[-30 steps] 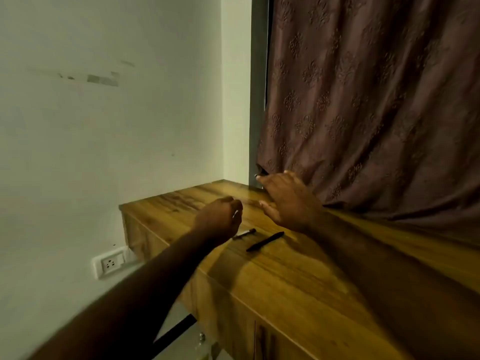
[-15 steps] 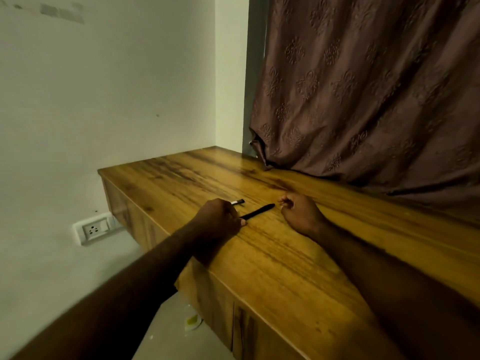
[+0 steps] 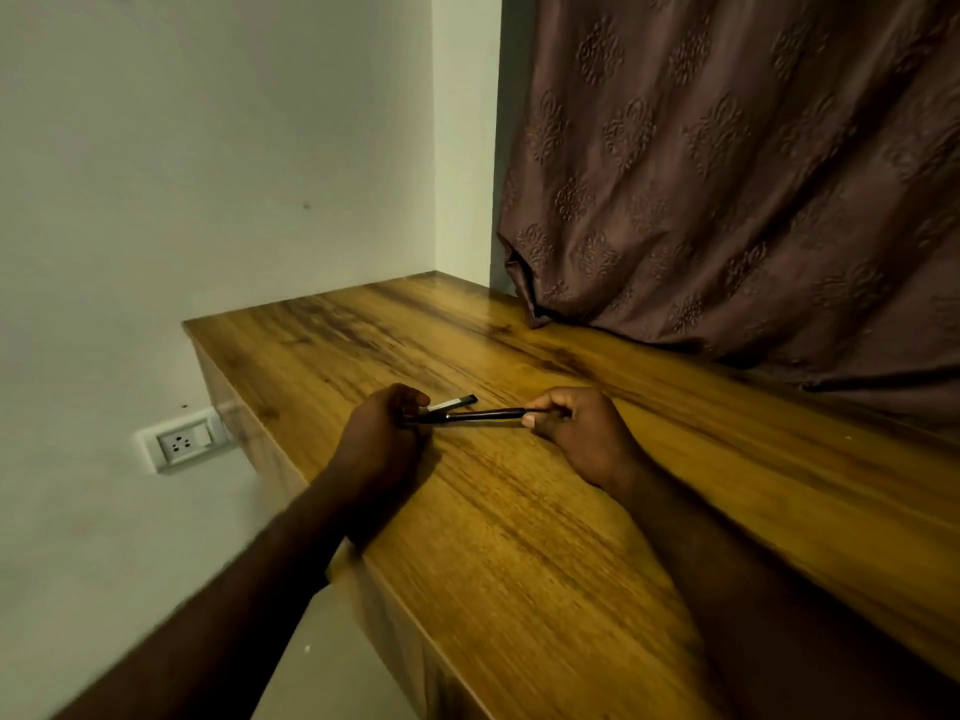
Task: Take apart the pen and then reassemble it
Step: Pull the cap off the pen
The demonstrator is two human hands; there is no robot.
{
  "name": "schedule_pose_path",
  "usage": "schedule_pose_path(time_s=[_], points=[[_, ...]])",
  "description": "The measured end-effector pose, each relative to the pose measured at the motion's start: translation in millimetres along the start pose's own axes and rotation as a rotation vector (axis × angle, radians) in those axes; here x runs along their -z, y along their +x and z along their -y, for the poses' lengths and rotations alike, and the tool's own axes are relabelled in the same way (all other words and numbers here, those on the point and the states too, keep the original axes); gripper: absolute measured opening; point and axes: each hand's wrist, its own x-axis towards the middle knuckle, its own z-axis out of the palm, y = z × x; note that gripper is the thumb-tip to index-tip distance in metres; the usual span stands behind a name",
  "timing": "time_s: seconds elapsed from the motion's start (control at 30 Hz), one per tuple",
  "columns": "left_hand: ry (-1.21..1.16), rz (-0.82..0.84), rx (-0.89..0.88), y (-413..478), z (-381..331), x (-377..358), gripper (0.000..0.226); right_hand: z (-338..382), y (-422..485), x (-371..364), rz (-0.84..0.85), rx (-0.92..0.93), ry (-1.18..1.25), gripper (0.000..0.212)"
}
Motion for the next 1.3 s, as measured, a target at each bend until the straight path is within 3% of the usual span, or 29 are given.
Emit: schedule_pose_path(time_s=[0.13,0.3,0.4,0.6,0.73,0.9,1.03,1.3], points=[[-0.034,-0.014,-0.074,4,1,4,0.039,-3,-1,12,0.018,0.009,0.183,0.014],[-0.563,-0.025,0.117,3,8,7,0.040,0,3,6,0.028,0.007,0.214,0.010],[-0.617,-0.098,0.152,2,4,14,0.031,5,0,4,-0.013,0.019,0.203,0.019],[-0.975,-0.280,0.301,13,12,20,0.014,5,-7,2,-0.049,0.001,0.184,0.024],[-0.821,-0.128,0.254,17,16,21,0.015,5,-8,2,0.029,0.053,0.046,0.018],[-0.026,0.034,0.042,37,26,35,0.029,2,-8,-2,0.081,0.113,-0.212,0.008],[0.304,0.182,-0.137,43,14,27,0.026,3,-5,-5,0.091,0.127,-0.274,0.019],[0.122,0.257,-0.137,54,19,15,0.007,1,-4,-2,0.096,0.125,-0.291,0.042]])
